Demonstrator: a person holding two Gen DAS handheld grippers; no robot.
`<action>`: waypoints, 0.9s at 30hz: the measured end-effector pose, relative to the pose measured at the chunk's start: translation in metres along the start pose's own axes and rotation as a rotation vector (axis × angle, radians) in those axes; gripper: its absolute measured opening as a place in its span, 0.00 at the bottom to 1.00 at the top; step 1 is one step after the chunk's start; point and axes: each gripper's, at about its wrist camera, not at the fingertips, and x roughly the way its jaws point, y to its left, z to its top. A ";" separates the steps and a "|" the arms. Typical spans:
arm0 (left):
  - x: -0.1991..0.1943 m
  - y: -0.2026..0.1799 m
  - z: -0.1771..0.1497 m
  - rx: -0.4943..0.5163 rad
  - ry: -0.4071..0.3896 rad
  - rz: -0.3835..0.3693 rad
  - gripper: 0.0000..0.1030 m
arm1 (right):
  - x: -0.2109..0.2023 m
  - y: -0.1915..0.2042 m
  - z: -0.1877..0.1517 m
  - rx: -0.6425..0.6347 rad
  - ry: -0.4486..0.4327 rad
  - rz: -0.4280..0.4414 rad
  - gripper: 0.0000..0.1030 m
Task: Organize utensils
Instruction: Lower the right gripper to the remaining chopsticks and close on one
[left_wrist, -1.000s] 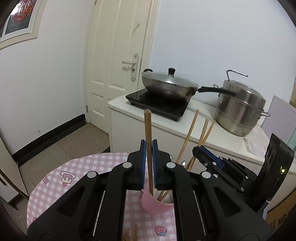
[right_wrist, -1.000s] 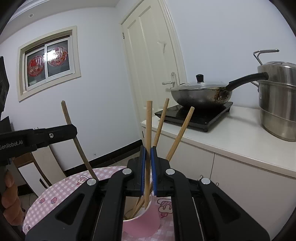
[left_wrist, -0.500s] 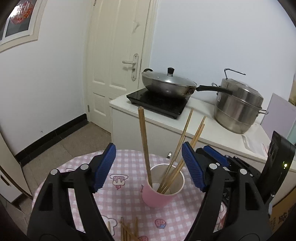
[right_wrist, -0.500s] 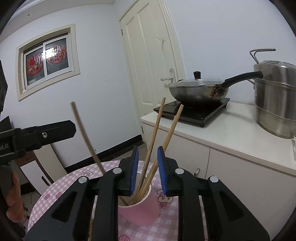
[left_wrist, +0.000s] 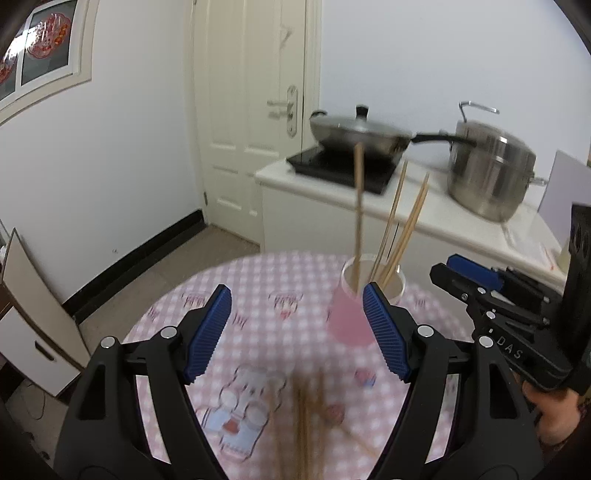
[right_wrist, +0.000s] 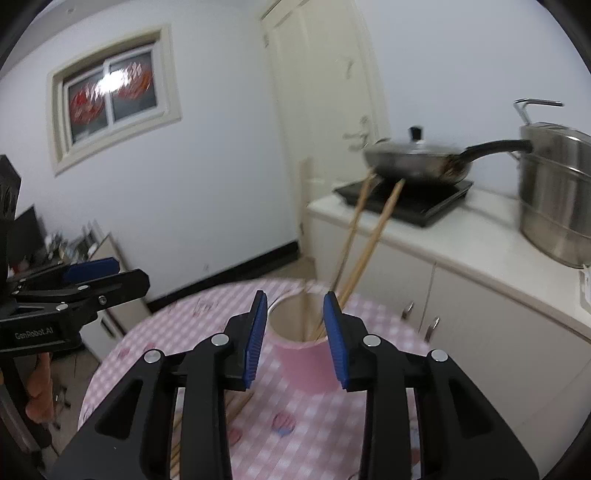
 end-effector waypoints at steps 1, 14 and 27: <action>-0.001 0.004 -0.006 0.001 0.016 0.001 0.71 | 0.003 0.004 -0.002 -0.008 0.026 0.007 0.32; 0.023 0.041 -0.079 0.022 0.296 0.030 0.71 | 0.067 0.065 -0.062 -0.107 0.458 0.048 0.33; 0.051 0.055 -0.110 -0.004 0.401 -0.015 0.71 | 0.094 0.079 -0.094 -0.162 0.624 0.046 0.21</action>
